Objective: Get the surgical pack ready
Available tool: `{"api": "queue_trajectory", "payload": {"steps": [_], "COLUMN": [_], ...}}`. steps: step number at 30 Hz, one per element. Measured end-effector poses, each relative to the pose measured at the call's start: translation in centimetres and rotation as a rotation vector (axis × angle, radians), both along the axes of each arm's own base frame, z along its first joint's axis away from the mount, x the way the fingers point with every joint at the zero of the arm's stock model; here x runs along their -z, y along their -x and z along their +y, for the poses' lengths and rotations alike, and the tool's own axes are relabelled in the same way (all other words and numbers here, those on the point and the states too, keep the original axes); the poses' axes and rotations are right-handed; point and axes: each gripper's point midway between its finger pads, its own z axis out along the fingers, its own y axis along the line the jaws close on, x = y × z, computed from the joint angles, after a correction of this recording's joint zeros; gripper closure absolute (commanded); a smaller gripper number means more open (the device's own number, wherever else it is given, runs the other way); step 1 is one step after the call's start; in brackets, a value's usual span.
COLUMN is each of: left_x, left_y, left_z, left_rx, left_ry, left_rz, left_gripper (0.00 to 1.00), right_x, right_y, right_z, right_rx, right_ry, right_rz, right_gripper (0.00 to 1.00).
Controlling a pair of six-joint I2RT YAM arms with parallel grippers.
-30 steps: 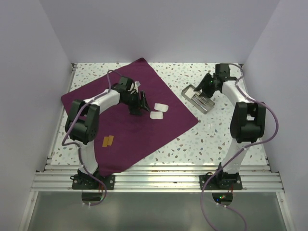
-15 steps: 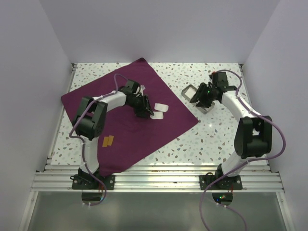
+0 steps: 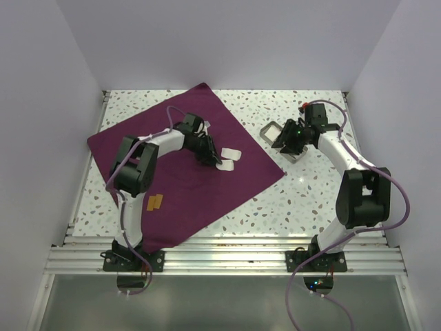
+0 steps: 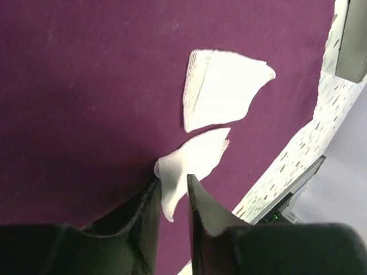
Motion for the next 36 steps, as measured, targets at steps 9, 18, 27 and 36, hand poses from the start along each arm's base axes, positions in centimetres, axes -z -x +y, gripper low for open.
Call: {"api": "queue_trajectory", "payload": {"steps": [9, 18, 27, 36], "left_x": [0.0, -3.2, -8.0, -5.1], "left_y": [-0.7, 0.3, -2.9, -4.1], "left_z": [-0.2, -1.7, -4.4, -5.8], "left_rx": [0.018, 0.095, 0.134, 0.143], "left_ry": [-0.026, 0.026, 0.140, 0.183], "left_rz": [-0.021, -0.081, -0.201, -0.143], "left_gripper": [1.00, 1.00, 1.00, 1.00], "right_x": [0.0, 0.1, -0.1, 0.0], "right_y": [0.0, 0.0, 0.0, 0.2], "right_z": [-0.1, -0.1, -0.1, -0.2], "right_rx": [-0.015, -0.021, -0.025, -0.036], "right_ry": [0.010, 0.013, 0.015, 0.023], "right_rz": [-0.007, -0.010, -0.015, -0.014], "right_gripper": [0.54, 0.54, 0.54, 0.54]}}
